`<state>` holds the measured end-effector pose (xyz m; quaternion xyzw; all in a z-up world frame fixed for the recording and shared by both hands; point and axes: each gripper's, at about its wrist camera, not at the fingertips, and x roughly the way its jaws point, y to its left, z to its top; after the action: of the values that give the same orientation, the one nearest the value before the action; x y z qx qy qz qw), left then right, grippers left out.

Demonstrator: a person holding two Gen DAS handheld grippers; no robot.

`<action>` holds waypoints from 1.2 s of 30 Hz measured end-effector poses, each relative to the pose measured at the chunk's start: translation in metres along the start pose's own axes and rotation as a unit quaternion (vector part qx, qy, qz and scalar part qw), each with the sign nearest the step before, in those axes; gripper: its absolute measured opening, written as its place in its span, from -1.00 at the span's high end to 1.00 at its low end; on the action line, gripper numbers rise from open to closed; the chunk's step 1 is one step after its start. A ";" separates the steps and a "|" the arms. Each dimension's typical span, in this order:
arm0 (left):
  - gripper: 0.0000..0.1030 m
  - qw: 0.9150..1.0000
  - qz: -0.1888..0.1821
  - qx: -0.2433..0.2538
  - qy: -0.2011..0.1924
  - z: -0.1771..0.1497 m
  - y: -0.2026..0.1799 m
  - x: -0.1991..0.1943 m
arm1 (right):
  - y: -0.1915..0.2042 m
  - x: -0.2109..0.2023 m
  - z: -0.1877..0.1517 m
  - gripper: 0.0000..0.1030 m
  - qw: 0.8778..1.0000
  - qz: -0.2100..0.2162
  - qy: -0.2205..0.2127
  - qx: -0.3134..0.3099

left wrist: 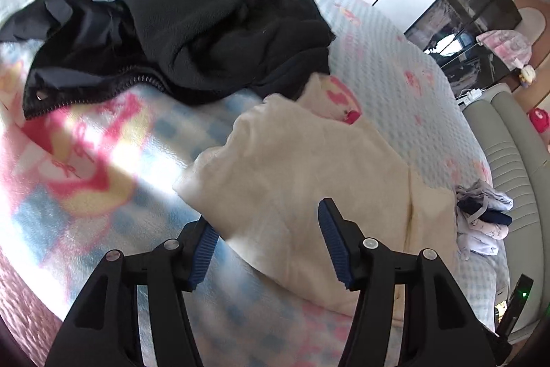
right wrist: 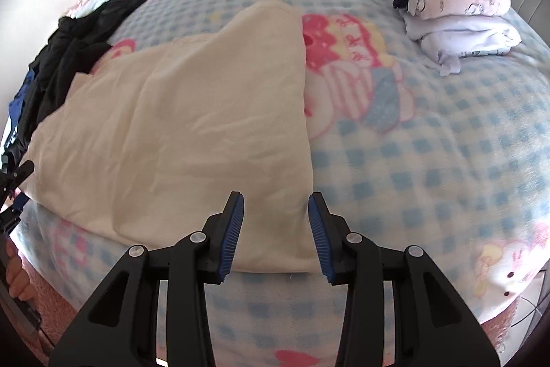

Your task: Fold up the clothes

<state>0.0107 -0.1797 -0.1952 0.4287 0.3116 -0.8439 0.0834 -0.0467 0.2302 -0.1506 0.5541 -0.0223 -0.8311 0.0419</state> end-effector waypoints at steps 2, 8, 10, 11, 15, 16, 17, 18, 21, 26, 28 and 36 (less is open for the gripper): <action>-0.17 1.000 -0.001 -0.015 0.006 0.003 0.012 0.010 | 0.000 0.006 -0.004 0.22 1.000 -0.002 0.009 -0.006; 0.12 0.999 0.023 0.024 -0.015 0.008 0.002 0.004 | 0.000 0.004 -0.014 0.14 1.000 -0.014 0.004 -0.021; 0.11 0.998 0.037 0.046 -0.027 0.008 -0.007 -0.002 | -0.007 0.000 -0.016 0.14 1.000 -0.009 0.002 -0.012; 0.10 0.998 0.039 0.044 -0.025 0.008 -0.007 -0.002 | -0.008 0.001 -0.014 0.14 1.000 -0.010 0.002 -0.010; 0.09 0.999 0.025 0.003 -0.030 0.010 0.001 -0.010 | -0.009 0.010 -0.013 0.14 1.000 -0.017 0.010 -0.009; 0.09 0.999 0.019 -0.002 -0.040 0.009 0.000 -0.016 | -0.010 0.011 -0.014 0.14 1.000 -0.014 0.011 -0.010; 0.09 0.999 0.012 -0.001 -0.048 0.008 -0.002 -0.022 | -0.011 0.012 -0.016 0.13 1.000 -0.012 0.011 -0.011; 0.09 0.998 0.005 0.002 -0.057 0.007 -0.005 -0.028 | -0.012 0.013 -0.017 0.13 1.000 -0.010 0.011 -0.011; 0.09 0.997 0.014 0.049 -0.064 0.008 -0.021 -0.029 | -0.016 0.014 -0.018 0.12 1.000 -0.003 0.012 -0.005; 0.31 0.998 0.041 0.053 0.014 0.015 -0.020 0.017 | -0.016 0.012 -0.018 0.12 1.000 0.001 0.013 0.001; 0.69 0.997 0.039 0.068 0.004 0.013 -0.028 0.011 | -0.017 0.009 -0.017 0.12 1.000 0.005 0.009 0.001; 0.83 0.979 -0.067 0.186 0.042 -0.035 -0.123 0.000 | -0.037 -0.004 -0.010 0.12 0.999 0.029 0.001 0.029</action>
<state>-0.0163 -0.0616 -0.1548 0.4495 0.1808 -0.8721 -0.0678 -0.0380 0.2675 -0.1538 0.5550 -0.0619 -0.8281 0.0500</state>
